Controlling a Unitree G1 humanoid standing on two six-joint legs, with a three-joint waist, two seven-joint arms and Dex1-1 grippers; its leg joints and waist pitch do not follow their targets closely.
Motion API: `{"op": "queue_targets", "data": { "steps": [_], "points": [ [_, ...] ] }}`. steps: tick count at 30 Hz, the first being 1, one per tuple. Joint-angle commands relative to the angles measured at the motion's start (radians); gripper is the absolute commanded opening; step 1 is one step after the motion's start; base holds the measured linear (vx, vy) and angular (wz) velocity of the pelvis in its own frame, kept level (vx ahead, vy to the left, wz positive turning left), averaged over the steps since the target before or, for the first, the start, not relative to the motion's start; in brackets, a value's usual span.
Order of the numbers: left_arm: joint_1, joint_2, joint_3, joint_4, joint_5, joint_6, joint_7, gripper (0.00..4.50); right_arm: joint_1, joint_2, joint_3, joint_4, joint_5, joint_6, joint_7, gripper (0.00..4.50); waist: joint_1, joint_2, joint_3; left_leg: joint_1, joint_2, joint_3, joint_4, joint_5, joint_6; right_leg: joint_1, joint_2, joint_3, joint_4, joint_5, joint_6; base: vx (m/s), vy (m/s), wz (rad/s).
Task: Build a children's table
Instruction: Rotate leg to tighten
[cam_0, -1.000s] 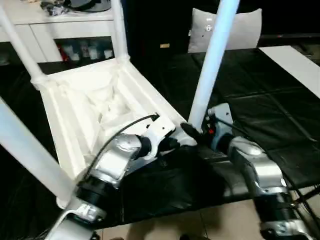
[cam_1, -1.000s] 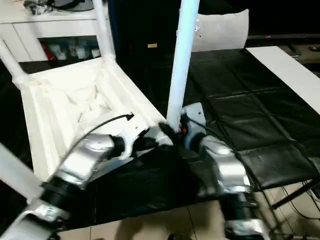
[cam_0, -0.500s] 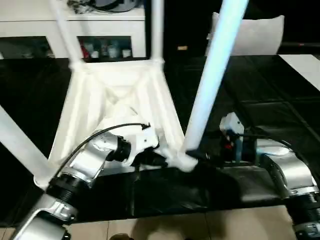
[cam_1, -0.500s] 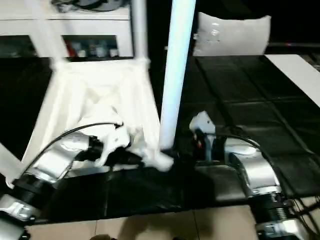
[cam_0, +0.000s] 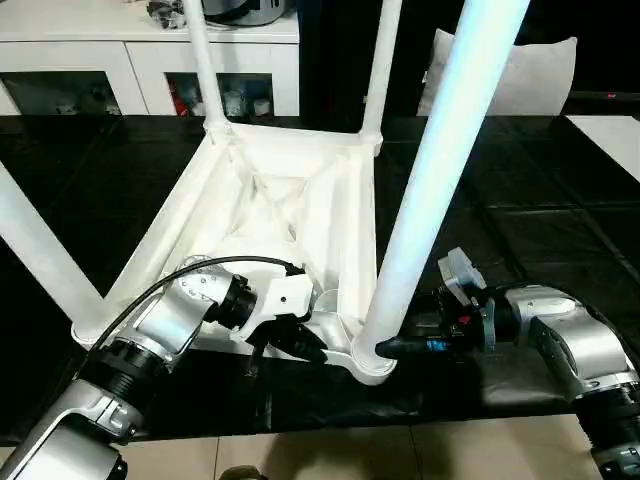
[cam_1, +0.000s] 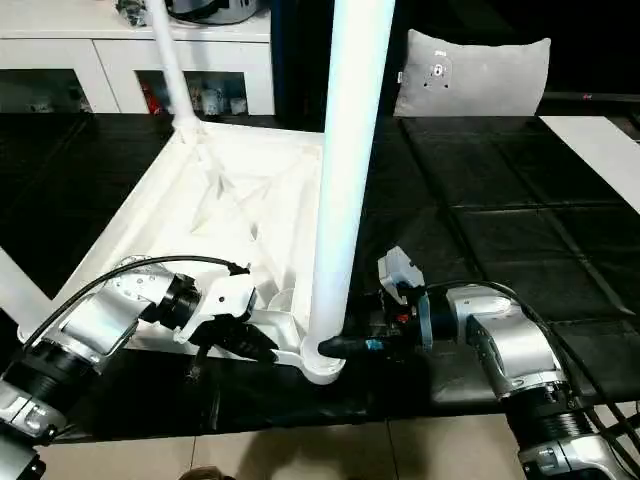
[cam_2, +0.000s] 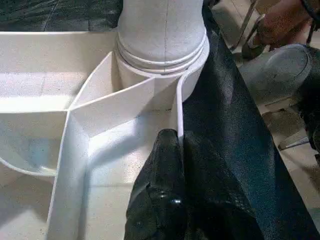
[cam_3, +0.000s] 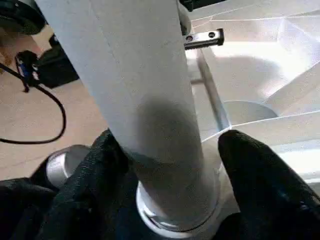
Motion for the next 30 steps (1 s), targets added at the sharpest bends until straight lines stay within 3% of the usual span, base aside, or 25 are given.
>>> {"op": "queue_targets", "data": {
  "steps": [1, 8, 15, 19, 20, 21, 23, 24, 28, 30],
  "points": [
    [-0.024, -0.015, -0.034, -0.021, -0.016, -0.028, -0.066, 0.0, -0.024, -0.014, 0.011, -0.008, 0.009, 0.014, 0.012, 2.74, -0.004, -0.013, -0.071, 0.003, 0.024, 0.005, -0.069, -0.174, 0.055, 0.06, -0.052, 0.046, -0.061, -0.331, -0.182, 0.0, 0.0, 0.0],
    [-0.026, -0.012, -0.029, -0.007, -0.018, -0.03, -0.062, 0.0, -0.011, -0.017, 0.018, -0.025, 0.018, 0.035, 0.029, 2.12, -0.002, -0.013, -0.071, 0.002, 0.024, 0.004, -0.069, -0.169, 0.053, 0.06, -0.052, 0.045, -0.06, -0.332, -0.181, 0.0, 0.0, 0.0],
    [-0.02, -0.049, 0.02, -0.006, -0.041, 0.04, 0.024, 0.0, 0.001, 0.019, -0.012, -0.041, 0.04, 0.068, -0.056, 2.01, 0.003, -0.014, -0.07, 0.003, 0.023, 0.006, -0.069, -0.168, 0.049, 0.058, -0.051, 0.046, -0.061, -0.343, -0.174, 0.0, 0.0, 0.0],
    [-0.015, -0.101, 0.066, -0.028, -0.031, 0.138, 0.176, 0.0, -0.002, 0.09, -0.034, -0.041, -0.015, 0.064, -0.242, 1.99, -0.003, -0.015, -0.063, 0.006, 0.016, 0.002, -0.07, -0.227, 0.024, 0.054, -0.053, 0.041, -0.078, -0.485, -0.125, 0.0, 0.0, 0.0],
    [-0.011, -0.121, 0.082, -0.037, -0.029, 0.177, 0.224, 0.0, -0.007, 0.115, -0.04, -0.035, -0.037, 0.068, -0.31, 1.99, -0.014, -0.014, -0.062, 0.006, 0.011, 0.001, -0.069, -0.237, 0.009, 0.051, -0.052, 0.036, -0.084, -0.545, -0.094, 0.0, 0.0, 0.0],
    [-0.007, -0.139, 0.095, -0.044, -0.03, 0.206, 0.263, 0.0, -0.013, 0.138, -0.048, -0.028, -0.052, 0.076, -0.367, 1.98, -0.026, -0.019, -0.06, -0.003, 0.006, -0.003, -0.069, -0.234, 0.004, 0.057, -0.051, 0.029, -0.089, -0.575, -0.072, 0.0, 0.0, 0.0],
    [0.002, -0.172, 0.109, -0.057, -0.031, 0.245, 0.319, 0.0, -0.022, 0.184, -0.063, -0.026, -0.06, 0.109, -0.457, 1.97, -0.038, -0.018, -0.059, -0.005, 0.003, -0.004, -0.069, -0.24, -0.001, 0.056, -0.049, 0.023, -0.099, -0.617, -0.046, 0.0, 0.0, 0.0],
    [0.005, -0.182, 0.11, -0.059, -0.023, 0.252, 0.339, 0.0, -0.024, 0.195, -0.062, -0.027, -0.069, 0.106, -0.481, 1.95, -0.051, -0.019, -0.061, -0.011, 0.0, -0.009, -0.067, -0.246, 0.0, 0.061, -0.05, 0.017, -0.101, -0.637, -0.026, 0.0, 0.0, 0.0],
    [0.007, -0.274, 0.122, -0.057, 0.025, 0.304, 0.51, 0.0, -0.046, 0.306, -0.098, -0.003, -0.15, 0.127, -0.762, 1.92, -0.089, -0.016, -0.062, -0.009, 0.001, -0.008, -0.067, -0.246, 0.022, 0.053, -0.043, 0.016, -0.104, -0.569, -0.054, 0.0, 0.0, 0.0],
    [0.005, -0.319, 0.132, -0.055, 0.022, 0.324, 0.571, 0.0, -0.05, 0.346, -0.112, 0.001, -0.179, 0.122, -0.867, 1.91, -0.092, -0.016, -0.065, -0.006, -0.001, -0.006, -0.065, -0.244, 0.026, 0.052, -0.044, 0.015, -0.106, -0.572, -0.055, 0.0, 0.0, 0.0]
  ]
}}
